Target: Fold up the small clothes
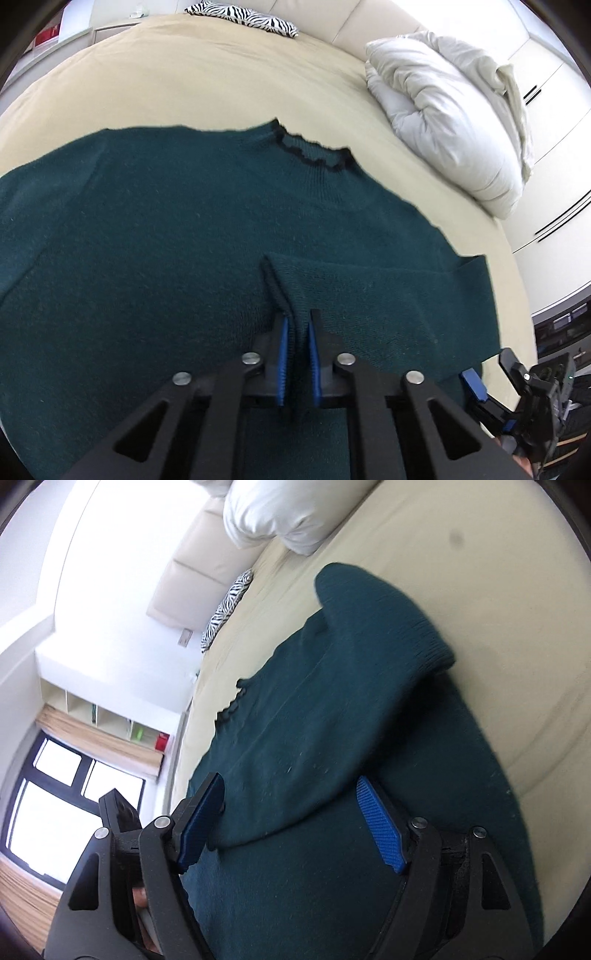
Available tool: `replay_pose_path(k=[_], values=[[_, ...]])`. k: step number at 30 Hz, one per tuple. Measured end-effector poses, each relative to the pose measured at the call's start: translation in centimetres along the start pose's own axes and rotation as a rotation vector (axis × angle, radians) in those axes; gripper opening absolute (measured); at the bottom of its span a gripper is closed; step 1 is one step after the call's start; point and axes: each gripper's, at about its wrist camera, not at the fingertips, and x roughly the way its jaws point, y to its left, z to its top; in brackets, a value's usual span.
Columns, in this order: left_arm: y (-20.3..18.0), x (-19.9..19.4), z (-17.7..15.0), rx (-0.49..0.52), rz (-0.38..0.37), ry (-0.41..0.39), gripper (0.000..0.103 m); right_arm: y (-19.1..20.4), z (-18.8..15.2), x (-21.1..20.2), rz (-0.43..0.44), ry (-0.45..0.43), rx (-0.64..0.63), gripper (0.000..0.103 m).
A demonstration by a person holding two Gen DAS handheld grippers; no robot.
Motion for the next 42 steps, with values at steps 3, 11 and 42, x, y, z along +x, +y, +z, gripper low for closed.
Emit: replay_pose_path(k=[3,11,42], values=[[0.2,-1.9,0.4,0.015,-0.001,-0.059,0.008,-1.1,-1.0,-1.7,0.004,-0.01,0.008,0.074],[2.7,-3.7,2.1,-0.026,-0.001,-0.149,0.008,-1.3,-2.5,-1.7,0.034,-0.025,0.088,0.074],[5.6,-0.6,1.9,-0.032,0.093,-0.201,0.008,2.1,5.2,0.0,-0.368,-0.037,-0.239,0.058]])
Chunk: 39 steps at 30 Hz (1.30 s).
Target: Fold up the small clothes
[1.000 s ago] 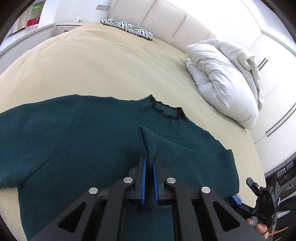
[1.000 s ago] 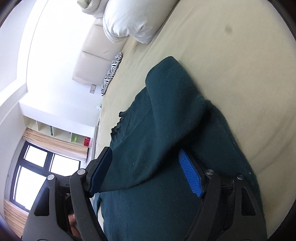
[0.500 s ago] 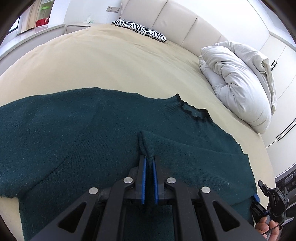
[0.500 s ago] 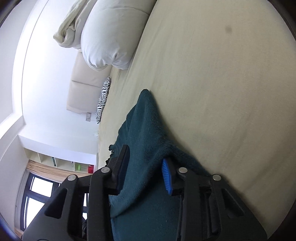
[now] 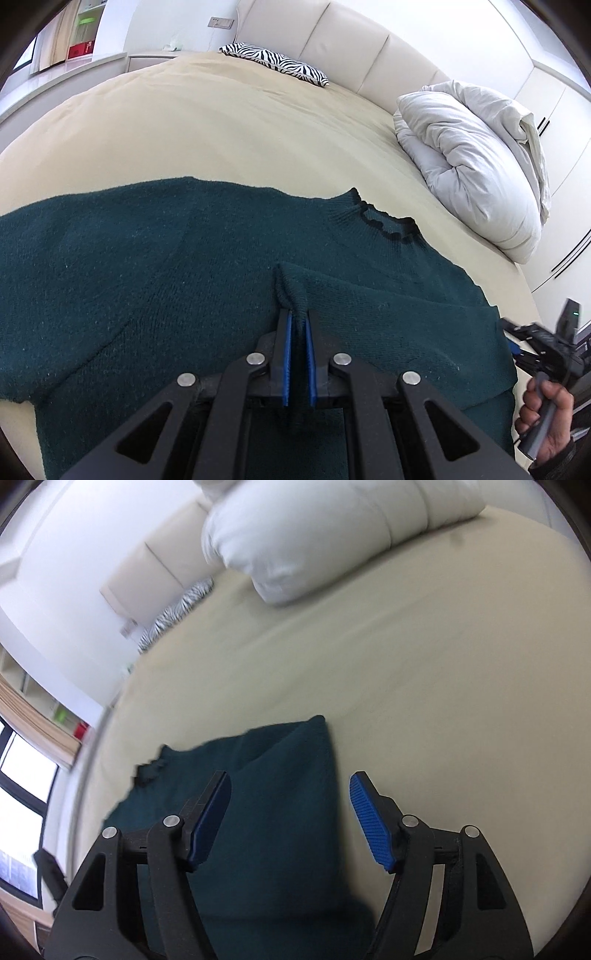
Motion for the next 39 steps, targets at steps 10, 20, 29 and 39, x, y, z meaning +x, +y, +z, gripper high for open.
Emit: replay_pose_path(k=[10,20,29,39], values=[[0.2,1.1,-0.4,0.016,0.007,-0.033,0.011,-1.5,-0.1,2.3,-0.105,-0.025,-0.066,0.006],[0.4,0.2,-1.0,-0.001,0.001,-0.04,0.013,0.1,-1.1,-0.7,-0.097,-0.079,-0.072,0.012],[1.2,-1.5,-0.8,-0.042,-0.039,-0.029,0.028,0.4,-5.6,0.9,-0.031,-0.002,-0.133,0.013],[14.7,-15.5,-5.6,-0.312,-0.014,-0.164,0.063,5.6,-7.8,-10.2,0.004,-0.247,-0.133,0.069]])
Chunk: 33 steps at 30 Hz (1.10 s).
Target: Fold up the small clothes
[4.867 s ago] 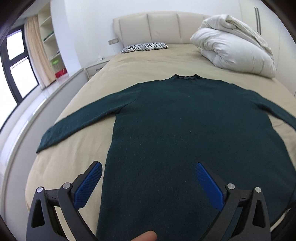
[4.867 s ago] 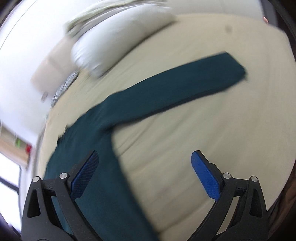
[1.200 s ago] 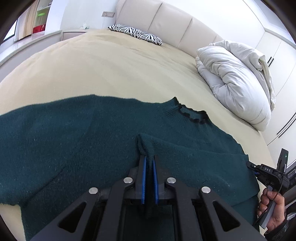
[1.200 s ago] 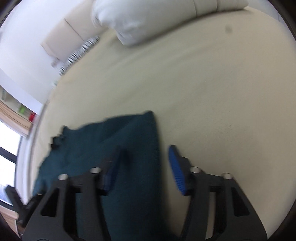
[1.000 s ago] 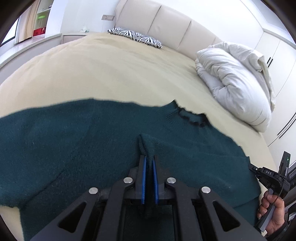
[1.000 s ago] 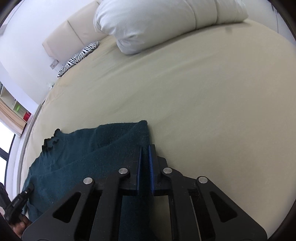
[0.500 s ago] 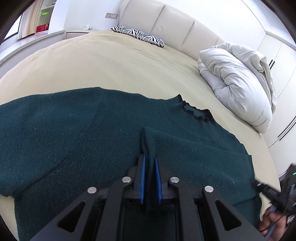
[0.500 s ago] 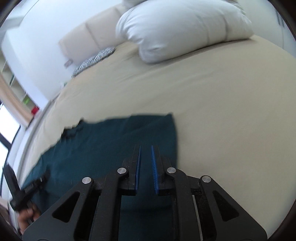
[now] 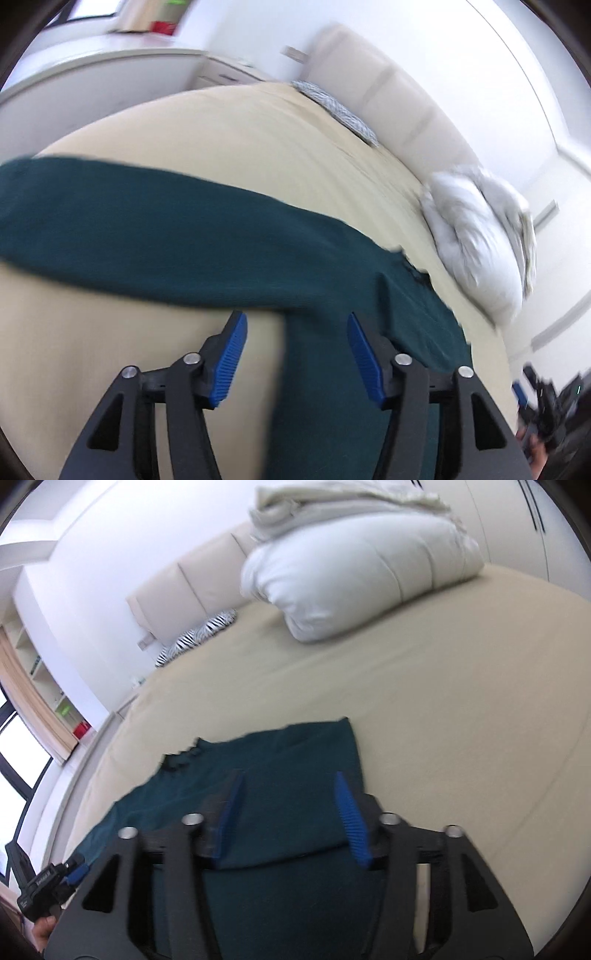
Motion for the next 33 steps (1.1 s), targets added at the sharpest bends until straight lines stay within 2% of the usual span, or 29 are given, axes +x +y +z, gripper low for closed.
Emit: replay_pose_path(k=[2,4,7,8,10,14,20,21,22,23,25,26,27,30,33], values=[[4.9,-2.7,0.3,-0.129,0.034,-0.039,0.065,2.3,-1.0,-1.7,0.048,-0.012,-0.05,0.077],[9.7,-4.7,0.5,-0.269,0.06,-0.066,0.066,4.7,-2.4,-2.7,0.125,0.04,-0.081,0.077],[14.5,-7.1,0.9,-0.454,0.007,-0.127,0.067,7.6,-4.5,-3.1,0.223,0.133,-0.075,0.077],[15.3,-7.8,1.2,-0.479,0.009,-0.151,0.069,8.4,-5.1,-3.1,0.246,0.151,-0.065,0.077],[17.0,-8.9,1.9,-0.527,0.001,-0.218,0.082,9.8,-6.3,-2.9,0.28,0.187,-0.042,0.077],[20.6,-8.6,2.6,-0.694,-0.066,-0.262,0.082,12.7,-8.2,-2.7,0.3,0.226,-0.052,0.077],[23.3,-7.5,5.1,-0.831,-0.079,-0.303,0.082,14.4,-9.7,-3.8,0.312,0.24,-0.08,0.077],[23.6,-7.4,5.3,-0.85,-0.078,-0.308,0.08,14.4,-9.9,-3.8,0.312,0.246,-0.079,0.076],[23.8,-7.3,5.6,-0.864,-0.072,-0.309,0.072,14.3,-10.2,-4.0,0.313,0.251,-0.079,0.076],[23.8,-7.2,6.0,-0.861,-0.054,-0.301,0.064,14.3,-10.5,-4.0,0.314,0.257,-0.078,0.076],[22.7,-6.6,6.6,-0.807,-0.005,-0.259,0.019,13.8,-10.9,-4.0,0.316,0.263,-0.071,0.075],[21.7,-6.4,6.9,-0.766,0.021,-0.24,0.012,13.5,-11.0,-3.8,0.318,0.264,-0.068,0.073],[19.9,-6.0,7.0,-0.721,0.045,-0.235,0.008,13.1,-11.1,-3.6,0.318,0.266,-0.067,0.072],[13.3,-5.6,8.4,-0.477,0.11,-0.213,0.008,11.4,-11.6,-4.0,0.313,0.265,-0.048,0.069],[3.7,-3.9,8.5,-0.163,0.139,-0.158,0.008,9.0,-11.7,-3.6,0.297,0.269,0.002,0.067]])
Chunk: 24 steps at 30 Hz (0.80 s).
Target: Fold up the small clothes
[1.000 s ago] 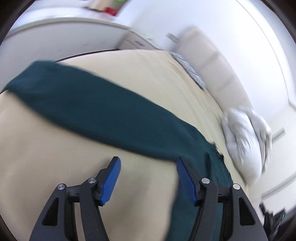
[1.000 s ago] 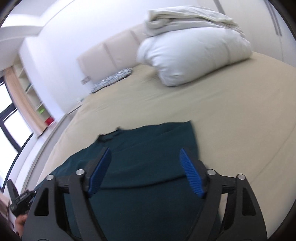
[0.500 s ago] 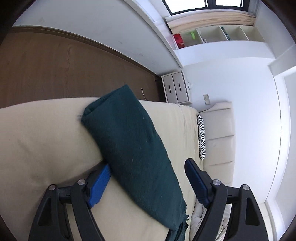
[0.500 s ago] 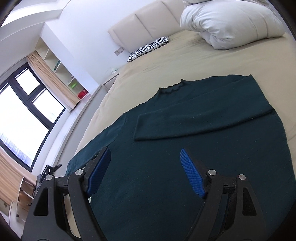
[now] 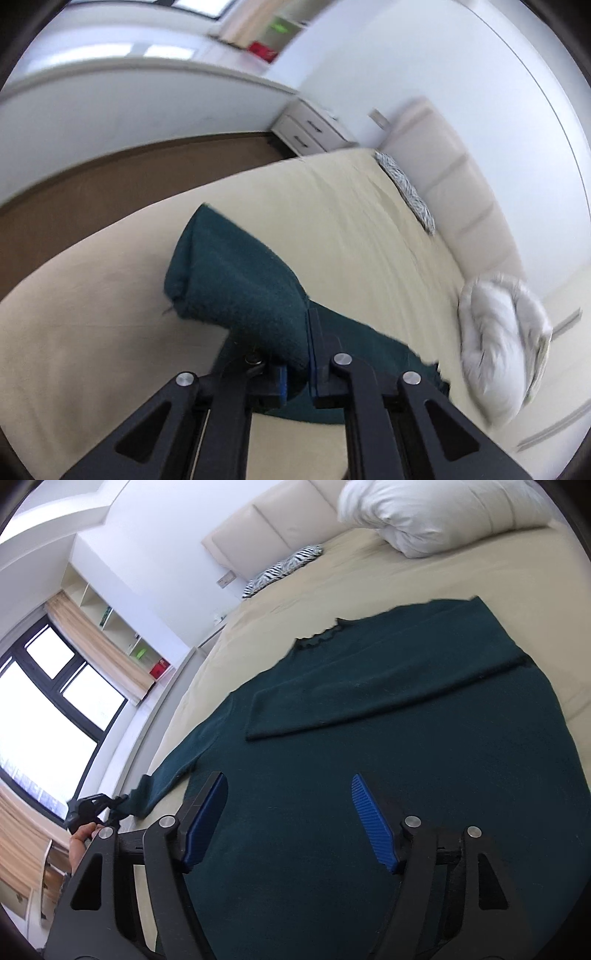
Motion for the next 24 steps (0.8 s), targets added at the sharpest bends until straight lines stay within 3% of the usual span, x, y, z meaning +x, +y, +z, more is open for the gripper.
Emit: replay_pose_path(k=[3,5,7,10,11,13,14,19,24], values=[[-10.7,1.1,-4.1,0.333,-0.008,0.009,0.009,-2.4,-0.1,-0.5,-0.012,-0.011,0.054,0.066],[-16.6,1.7,-9.0,0.531,-0.005,0.007,0.009,-3.8,-0.3,-1.1,-0.02,-0.027,0.082,0.066],[-21.0,2.7,-14.9,0.7,-0.015,0.033,0.01,-5.3,-0.4,-1.8,-0.025,-0.043,0.113,0.066],[-24.3,4.6,-21.9,0.886,0.004,0.067,0.013,-7.5,-0.4,-2.5,-0.039,-0.06,0.157,0.066],[-24.5,5.3,-23.2,0.918,0.016,0.083,0.017,-8.0,-0.5,-2.7,-0.044,-0.063,0.168,0.066],[-24.5,6.6,-25.7,0.964,0.039,0.138,0.04,-9.1,-0.5,-2.9,-0.052,-0.065,0.191,0.066],[-24.3,6.8,-26.3,0.97,0.048,0.152,0.045,-9.6,-0.5,-3.0,-0.056,-0.062,0.201,0.066],[-21.7,4.5,-26.5,0.93,0.016,0.194,0.075,-11.1,-0.8,-2.6,-0.065,-0.046,0.227,0.067],[-18.2,2.4,-25.2,0.842,-0.005,0.185,0.078,-9.4,0.6,-0.8,-0.014,-0.014,0.195,0.067]])
